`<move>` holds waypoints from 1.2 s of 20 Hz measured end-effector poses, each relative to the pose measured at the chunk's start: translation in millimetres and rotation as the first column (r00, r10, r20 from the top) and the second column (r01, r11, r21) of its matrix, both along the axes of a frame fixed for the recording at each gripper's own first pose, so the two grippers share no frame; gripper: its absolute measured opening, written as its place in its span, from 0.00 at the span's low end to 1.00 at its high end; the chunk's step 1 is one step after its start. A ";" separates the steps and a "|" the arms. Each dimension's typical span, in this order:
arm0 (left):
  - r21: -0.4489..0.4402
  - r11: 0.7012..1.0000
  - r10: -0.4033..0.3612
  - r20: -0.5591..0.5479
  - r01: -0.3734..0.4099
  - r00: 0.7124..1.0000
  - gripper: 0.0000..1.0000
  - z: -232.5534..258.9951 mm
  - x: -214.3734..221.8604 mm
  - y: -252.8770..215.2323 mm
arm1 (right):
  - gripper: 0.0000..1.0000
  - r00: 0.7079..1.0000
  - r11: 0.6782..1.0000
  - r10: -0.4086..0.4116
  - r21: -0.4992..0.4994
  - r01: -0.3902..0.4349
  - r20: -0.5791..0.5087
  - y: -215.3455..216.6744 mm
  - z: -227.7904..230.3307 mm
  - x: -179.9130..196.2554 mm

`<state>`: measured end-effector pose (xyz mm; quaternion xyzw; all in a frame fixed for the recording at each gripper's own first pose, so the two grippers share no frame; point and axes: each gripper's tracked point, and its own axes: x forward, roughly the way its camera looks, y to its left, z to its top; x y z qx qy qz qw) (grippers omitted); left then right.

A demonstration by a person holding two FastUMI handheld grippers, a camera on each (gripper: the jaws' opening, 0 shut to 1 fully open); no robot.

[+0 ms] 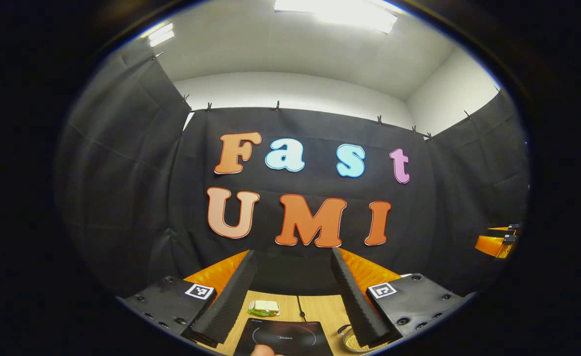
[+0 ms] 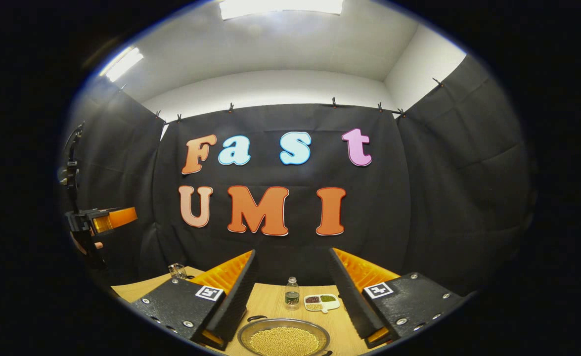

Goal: First push the handle of the pot to place it horizontally, then grasp the pot with both hands and set it on the induction cooktop.

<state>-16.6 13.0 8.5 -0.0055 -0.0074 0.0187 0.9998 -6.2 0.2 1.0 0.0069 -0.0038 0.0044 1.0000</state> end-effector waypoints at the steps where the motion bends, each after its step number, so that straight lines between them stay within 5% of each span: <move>1: 0.000 1.000 -0.004 -0.001 0.004 1.000 0.99 -0.4 -0.6 -1.7 | 0.78 1.000 1.000 0.004 -0.007 -0.004 -0.001 1.5 -0.7 0.1; 4: -0.001 1.000 -0.020 0.002 0.020 1.000 0.96 0.4 -2.0 -3.9 | 0.71 1.000 1.000 0.023 -0.018 -0.023 0.006 8.5 -1.4 -0.1; 9: 0.003 1.000 -0.005 0.007 0.005 1.000 0.99 1.6 -3.6 2.6 | 0.38 0.998 0.998 0.055 -0.002 -0.055 -0.001 16.8 -7.6 -1.5; 17: -0.003 1.000 -0.006 0.009 0.006 1.000 0.99 1.2 -6.0 3.8 | 0.00 0.999 1.000 0.031 0.003 -0.031 -0.040 13.6 -21.4 -0.2; 24: -0.008 1.000 -0.012 -0.005 0.012 1.000 0.96 -3.5 -4.4 2.6 | 0.00 0.996 0.997 0.057 -0.042 -0.060 -0.075 25.8 -43.8 -11.5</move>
